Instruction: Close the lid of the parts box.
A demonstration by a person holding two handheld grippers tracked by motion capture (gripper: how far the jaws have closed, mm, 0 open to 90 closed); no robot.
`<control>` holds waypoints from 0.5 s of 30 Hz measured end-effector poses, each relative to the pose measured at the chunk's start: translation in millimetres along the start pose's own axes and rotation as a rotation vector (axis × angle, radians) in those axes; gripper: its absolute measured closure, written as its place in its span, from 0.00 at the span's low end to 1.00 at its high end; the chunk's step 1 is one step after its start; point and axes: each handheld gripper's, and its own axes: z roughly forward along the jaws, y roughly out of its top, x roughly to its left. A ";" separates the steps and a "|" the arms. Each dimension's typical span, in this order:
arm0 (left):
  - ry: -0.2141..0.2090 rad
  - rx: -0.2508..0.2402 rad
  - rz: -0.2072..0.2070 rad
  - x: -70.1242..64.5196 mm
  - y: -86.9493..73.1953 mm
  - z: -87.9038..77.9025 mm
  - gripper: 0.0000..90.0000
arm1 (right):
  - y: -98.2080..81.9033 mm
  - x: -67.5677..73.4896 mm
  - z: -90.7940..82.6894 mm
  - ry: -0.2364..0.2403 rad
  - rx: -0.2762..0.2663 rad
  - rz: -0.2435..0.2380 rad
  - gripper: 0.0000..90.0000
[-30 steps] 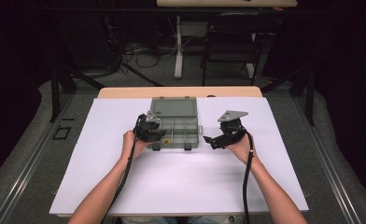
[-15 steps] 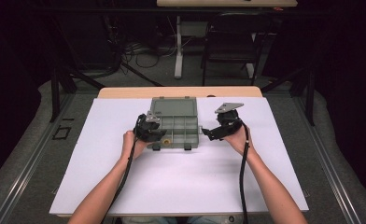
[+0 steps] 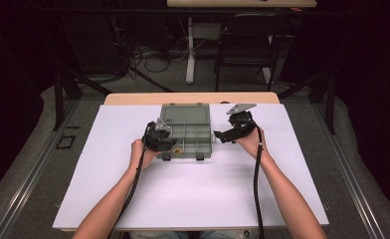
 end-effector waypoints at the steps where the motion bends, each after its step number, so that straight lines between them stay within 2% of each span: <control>1: 0.000 0.000 0.000 0.0 0.0 0.0 0.62 | 0.5 -0.6 0.5 0.002 0.004 0.004 0.00; 9: 0.000 0.000 0.001 0.0 0.0 0.0 0.62 | 5.0 -7.7 7.8 -0.010 0.015 0.012 0.00; 15: 0.001 0.000 0.001 -0.1 0.0 -0.1 0.62 | 9.2 -10.5 17.5 -0.001 0.025 0.025 0.00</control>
